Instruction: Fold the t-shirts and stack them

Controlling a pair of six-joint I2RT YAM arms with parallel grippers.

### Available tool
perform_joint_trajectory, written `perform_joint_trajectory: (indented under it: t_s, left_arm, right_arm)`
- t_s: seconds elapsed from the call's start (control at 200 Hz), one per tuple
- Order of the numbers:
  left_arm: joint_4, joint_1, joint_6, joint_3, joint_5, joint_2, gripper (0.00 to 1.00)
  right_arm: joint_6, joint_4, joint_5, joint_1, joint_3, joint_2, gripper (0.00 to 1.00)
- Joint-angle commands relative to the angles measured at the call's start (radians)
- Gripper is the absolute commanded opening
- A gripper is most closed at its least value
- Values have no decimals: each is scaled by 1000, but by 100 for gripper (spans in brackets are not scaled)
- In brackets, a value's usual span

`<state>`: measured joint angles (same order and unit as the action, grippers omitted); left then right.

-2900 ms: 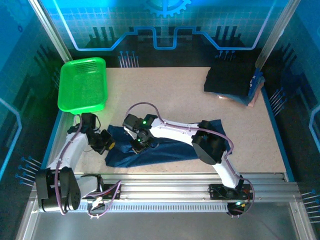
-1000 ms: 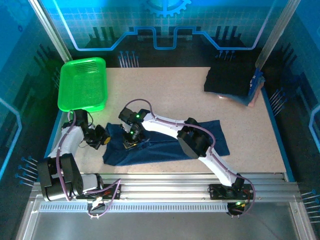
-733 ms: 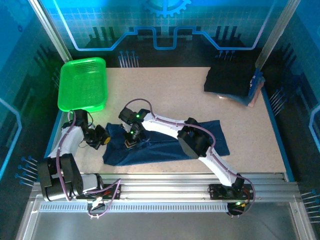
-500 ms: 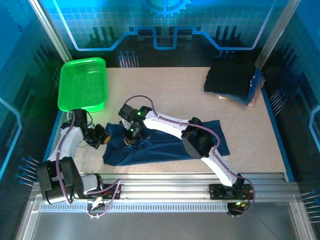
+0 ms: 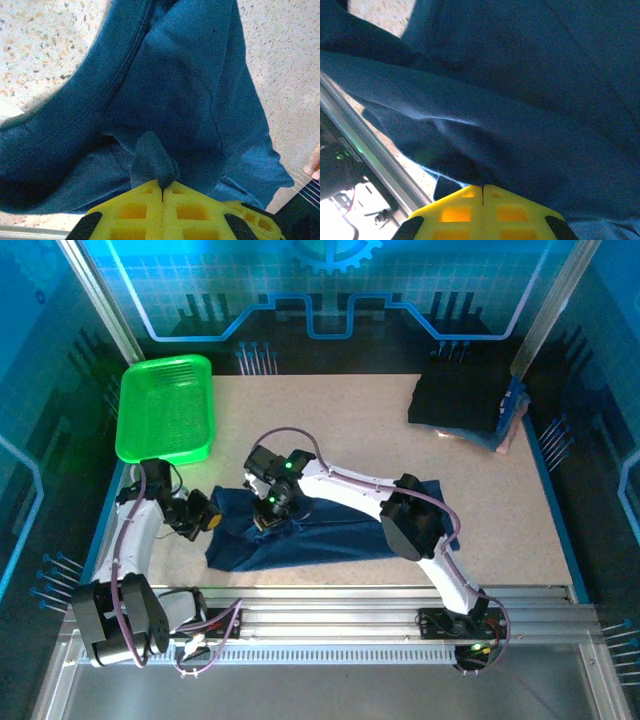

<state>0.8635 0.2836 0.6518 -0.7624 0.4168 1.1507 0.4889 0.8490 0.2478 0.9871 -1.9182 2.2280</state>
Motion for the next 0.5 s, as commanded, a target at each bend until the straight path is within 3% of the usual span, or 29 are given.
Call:
perform_joint_trajectory:
  t_s: [0.0,0.495]
  left_arm:
    - [74,9,-7,29,1,-23,0]
    - [178,8,-16,40,-61,14,0]
  right_arm:
    - [-17,22,25,-3,53,-45,0]
    - [-22,22,55,1,151,-83,0]
